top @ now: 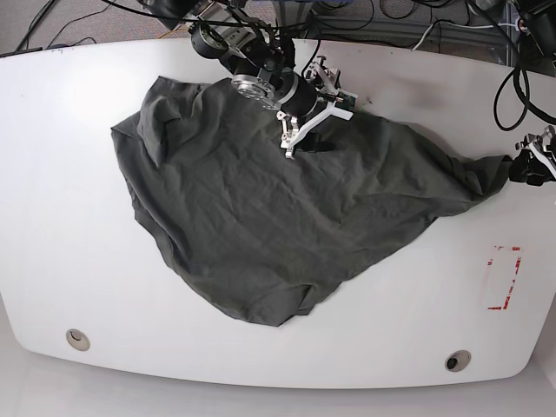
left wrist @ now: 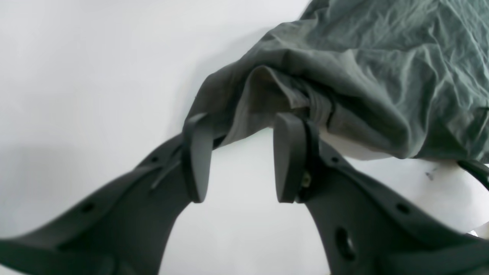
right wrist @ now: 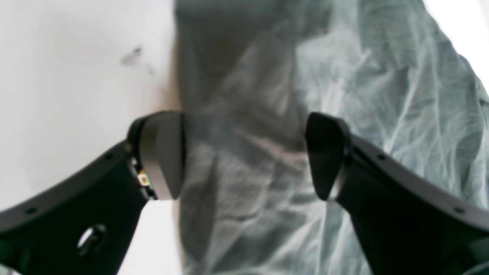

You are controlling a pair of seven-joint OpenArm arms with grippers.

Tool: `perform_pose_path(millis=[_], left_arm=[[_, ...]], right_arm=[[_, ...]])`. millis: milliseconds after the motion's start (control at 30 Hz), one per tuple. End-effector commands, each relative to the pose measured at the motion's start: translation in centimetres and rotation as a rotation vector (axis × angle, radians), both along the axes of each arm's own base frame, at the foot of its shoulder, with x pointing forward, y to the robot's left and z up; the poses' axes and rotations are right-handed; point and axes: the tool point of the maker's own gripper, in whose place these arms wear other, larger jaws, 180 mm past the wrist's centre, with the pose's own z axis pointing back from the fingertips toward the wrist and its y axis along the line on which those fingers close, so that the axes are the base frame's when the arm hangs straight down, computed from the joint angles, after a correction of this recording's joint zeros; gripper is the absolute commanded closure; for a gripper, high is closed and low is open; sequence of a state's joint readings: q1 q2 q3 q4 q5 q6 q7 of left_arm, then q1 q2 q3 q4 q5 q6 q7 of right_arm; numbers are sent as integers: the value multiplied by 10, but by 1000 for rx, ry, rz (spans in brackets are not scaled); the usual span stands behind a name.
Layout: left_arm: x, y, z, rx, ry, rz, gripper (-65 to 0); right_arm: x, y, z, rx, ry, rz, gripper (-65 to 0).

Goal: Layout the t-shirt on the table in an organized manner, then fold the t-shirt properly
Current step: 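Sweep the right gripper across the shirt and pinch its collar edge, then drag the pinched shirt edge with the right gripper, bunching the shirt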

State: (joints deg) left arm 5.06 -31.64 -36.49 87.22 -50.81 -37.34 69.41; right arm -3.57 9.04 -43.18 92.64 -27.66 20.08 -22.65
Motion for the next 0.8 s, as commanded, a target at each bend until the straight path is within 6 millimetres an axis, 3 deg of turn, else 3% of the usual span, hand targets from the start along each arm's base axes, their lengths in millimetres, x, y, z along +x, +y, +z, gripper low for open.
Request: perform_pose_path(millis=[0, 100, 333, 367, 533, 767], left_arm=[[8, 5, 19, 20, -56, -5, -244], [8, 5, 18, 20, -54, -5, -244], [8, 5, 18, 20, -53, -5, -244], [8, 5, 18, 20, -53, -5, -244], [7, 6, 18, 21, -51, -5, -244], [7, 5, 17, 22, -48, -9, -244]], right_arm=[[15, -8, -2, -25, -30, -42, -452], [28, -12, 0, -7, -65, -82, -380], [34, -10, 13, 18, -100, -97, -52], [35, -9, 17, 25, -105, -96, -30], [24, -5, 39, 33, -101, -89, -10], [-1, 9, 80, -18, -103, 73, -8]])
